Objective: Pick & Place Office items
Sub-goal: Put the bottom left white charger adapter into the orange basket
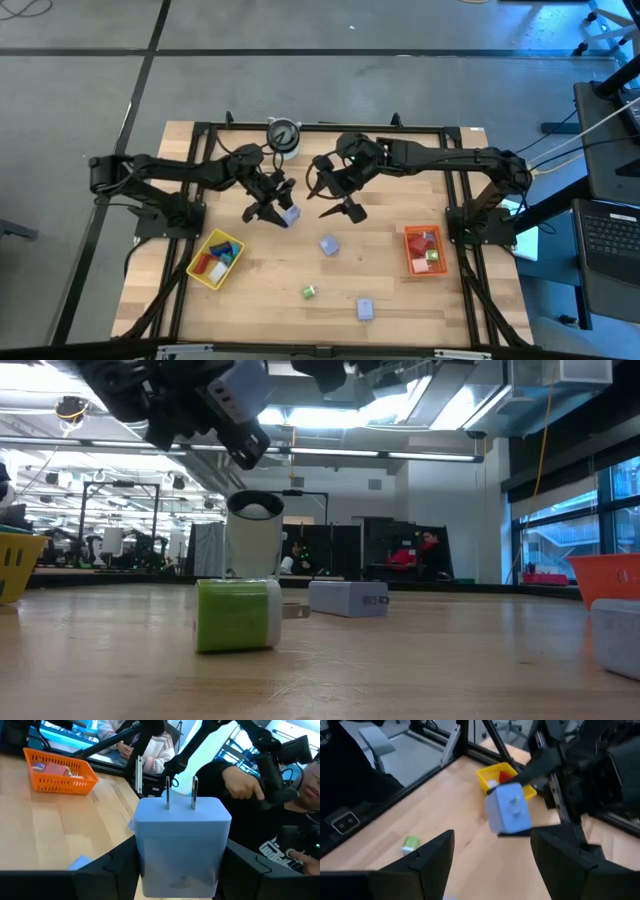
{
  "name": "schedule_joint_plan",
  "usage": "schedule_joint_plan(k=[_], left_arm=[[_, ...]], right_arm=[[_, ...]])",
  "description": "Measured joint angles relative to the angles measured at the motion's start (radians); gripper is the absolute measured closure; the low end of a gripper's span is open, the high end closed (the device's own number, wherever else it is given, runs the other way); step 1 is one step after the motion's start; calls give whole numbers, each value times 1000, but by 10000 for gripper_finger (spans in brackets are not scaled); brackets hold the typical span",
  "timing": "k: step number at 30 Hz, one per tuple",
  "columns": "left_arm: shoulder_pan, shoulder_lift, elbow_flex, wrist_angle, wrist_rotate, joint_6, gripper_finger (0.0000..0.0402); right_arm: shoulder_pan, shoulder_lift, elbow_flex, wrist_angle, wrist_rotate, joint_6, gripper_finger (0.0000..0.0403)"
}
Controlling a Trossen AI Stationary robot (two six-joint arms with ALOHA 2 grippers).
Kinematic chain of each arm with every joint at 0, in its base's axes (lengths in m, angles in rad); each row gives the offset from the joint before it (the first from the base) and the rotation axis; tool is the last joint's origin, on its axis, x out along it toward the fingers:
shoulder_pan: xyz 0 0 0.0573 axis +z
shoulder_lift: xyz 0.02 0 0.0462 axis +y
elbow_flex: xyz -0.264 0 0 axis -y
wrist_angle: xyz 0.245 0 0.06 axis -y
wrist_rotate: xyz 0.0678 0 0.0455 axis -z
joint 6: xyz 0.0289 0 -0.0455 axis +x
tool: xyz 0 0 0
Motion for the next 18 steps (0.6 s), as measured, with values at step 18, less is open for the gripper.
schedule_joint_plan(k=[18], left_arm=[[0, 28, 50, 0, 46, 7, 191]], right_arm=[[5, 141, 160, -20, -45, 61, 140]])
